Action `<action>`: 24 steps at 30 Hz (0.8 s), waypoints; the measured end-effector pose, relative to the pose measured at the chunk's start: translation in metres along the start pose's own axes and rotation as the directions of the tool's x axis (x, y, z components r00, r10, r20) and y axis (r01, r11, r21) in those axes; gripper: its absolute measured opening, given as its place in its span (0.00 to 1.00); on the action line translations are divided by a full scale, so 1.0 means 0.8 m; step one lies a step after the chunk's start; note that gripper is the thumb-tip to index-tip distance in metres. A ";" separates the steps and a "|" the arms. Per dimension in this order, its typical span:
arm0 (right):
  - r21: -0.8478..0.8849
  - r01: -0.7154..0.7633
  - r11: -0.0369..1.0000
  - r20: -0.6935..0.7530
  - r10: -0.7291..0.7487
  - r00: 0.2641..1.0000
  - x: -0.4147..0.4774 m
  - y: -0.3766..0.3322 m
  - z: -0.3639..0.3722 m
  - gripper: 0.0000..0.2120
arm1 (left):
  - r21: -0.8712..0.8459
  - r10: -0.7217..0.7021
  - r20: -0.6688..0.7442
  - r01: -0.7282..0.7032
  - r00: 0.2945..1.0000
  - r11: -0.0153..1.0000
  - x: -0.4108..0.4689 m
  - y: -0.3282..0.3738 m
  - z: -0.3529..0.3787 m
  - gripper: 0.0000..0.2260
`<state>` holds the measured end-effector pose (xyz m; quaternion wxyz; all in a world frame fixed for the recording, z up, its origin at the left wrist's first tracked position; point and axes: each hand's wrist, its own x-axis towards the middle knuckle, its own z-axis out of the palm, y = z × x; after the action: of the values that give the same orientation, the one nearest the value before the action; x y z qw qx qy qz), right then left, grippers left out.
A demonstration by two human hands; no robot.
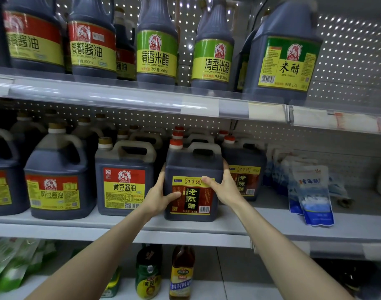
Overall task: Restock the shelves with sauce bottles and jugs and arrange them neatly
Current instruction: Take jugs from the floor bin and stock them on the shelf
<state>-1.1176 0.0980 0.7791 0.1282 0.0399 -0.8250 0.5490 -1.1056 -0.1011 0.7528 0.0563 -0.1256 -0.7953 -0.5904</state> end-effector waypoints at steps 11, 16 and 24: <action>-0.008 -0.007 1.000 0.022 0.007 1.000 -0.002 -0.006 -0.003 0.42 | 0.059 -0.033 0.004 0.032 0.999 0.998 -0.001 0.009 -0.003 0.34; 0.004 -0.017 1.000 0.032 0.017 0.999 -0.017 -0.012 -0.010 0.40 | 0.094 -0.051 0.001 0.051 0.999 0.994 -0.008 0.014 -0.004 0.33; 0.022 -0.043 0.999 -0.010 0.043 0.999 -0.056 -0.042 -0.018 0.41 | 0.004 -0.061 0.040 0.061 0.997 0.998 -0.035 0.034 -0.026 0.36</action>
<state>-1.0651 0.0944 0.8029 0.1202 0.0206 -0.8190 0.5606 -1.0730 -0.1171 0.7775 0.0228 -0.1131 -0.8005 -0.5881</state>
